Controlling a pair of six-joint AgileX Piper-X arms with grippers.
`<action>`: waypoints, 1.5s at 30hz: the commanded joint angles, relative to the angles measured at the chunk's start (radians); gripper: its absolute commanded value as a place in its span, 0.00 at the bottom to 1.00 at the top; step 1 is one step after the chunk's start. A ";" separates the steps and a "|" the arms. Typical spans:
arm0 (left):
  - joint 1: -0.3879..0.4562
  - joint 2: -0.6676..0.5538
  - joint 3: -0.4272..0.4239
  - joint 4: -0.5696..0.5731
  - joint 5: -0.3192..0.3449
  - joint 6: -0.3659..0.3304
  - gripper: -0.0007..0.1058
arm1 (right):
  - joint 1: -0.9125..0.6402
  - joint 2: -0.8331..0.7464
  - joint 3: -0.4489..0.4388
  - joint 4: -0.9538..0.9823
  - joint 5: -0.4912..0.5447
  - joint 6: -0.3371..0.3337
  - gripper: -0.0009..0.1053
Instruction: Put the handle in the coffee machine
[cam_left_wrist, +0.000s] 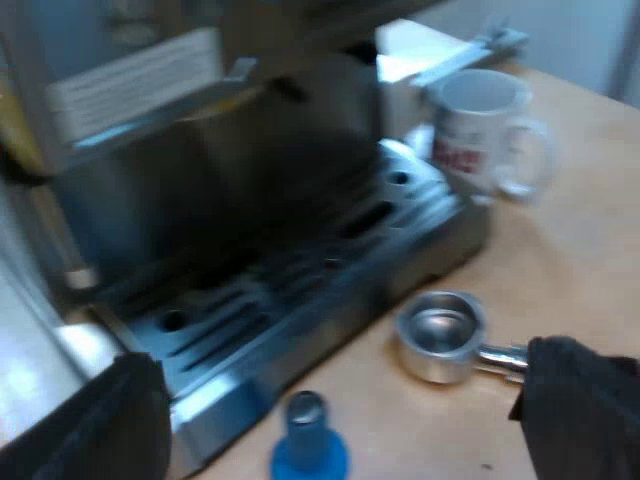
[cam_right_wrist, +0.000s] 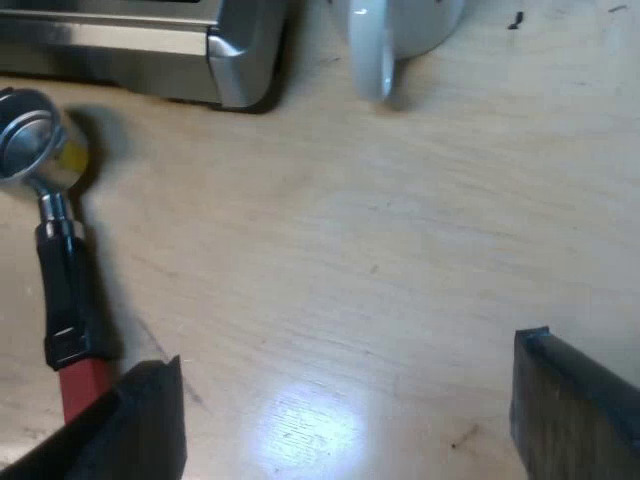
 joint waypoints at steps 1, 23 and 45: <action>-0.078 0.043 -0.012 -0.025 0.024 -0.009 0.69 | 0.054 0.068 -0.049 0.042 -0.009 -0.015 0.65; -0.444 0.252 -0.026 -0.035 0.062 0.072 0.69 | 0.490 0.434 -0.121 0.015 0.144 0.204 0.65; -0.444 0.266 -0.026 -0.035 0.008 0.121 0.69 | 0.552 0.596 -0.069 -0.094 0.171 0.339 0.34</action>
